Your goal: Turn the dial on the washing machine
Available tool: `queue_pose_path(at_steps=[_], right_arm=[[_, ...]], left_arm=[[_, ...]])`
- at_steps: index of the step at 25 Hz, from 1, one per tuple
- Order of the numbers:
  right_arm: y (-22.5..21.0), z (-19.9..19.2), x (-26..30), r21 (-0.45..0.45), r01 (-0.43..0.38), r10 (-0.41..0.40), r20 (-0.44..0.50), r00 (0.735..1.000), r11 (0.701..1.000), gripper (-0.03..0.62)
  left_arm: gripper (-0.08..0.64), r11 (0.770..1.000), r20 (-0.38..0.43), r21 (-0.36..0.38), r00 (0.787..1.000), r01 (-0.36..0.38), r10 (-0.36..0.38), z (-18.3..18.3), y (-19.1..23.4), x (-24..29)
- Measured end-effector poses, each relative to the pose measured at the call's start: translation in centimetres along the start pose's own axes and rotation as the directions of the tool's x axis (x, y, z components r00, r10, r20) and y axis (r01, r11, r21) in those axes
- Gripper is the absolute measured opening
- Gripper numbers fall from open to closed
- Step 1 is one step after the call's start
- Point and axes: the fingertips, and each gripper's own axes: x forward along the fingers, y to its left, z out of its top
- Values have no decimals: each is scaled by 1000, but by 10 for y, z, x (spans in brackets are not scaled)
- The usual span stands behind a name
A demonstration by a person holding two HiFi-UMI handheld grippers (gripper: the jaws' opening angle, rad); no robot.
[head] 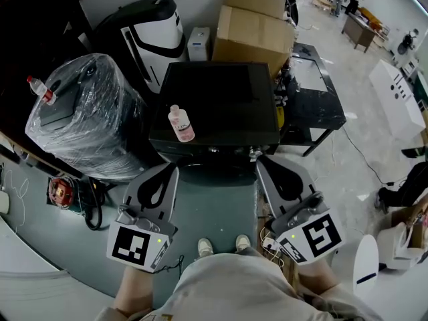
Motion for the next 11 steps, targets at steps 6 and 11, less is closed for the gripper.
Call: queue_pose_path(at_steps=[6, 11], right_arm=[[2, 3, -1, -7, -16, 16, -1, 1000, 1000, 29], [4, 2, -2, -23, -36, 36, -28, 999, 999, 28]], left_arm=[[20, 1000, -5, 20, 1000, -6, 6, 3, 3, -5], [20, 999, -9, 43, 1000, -8, 9, 9, 9, -10]])
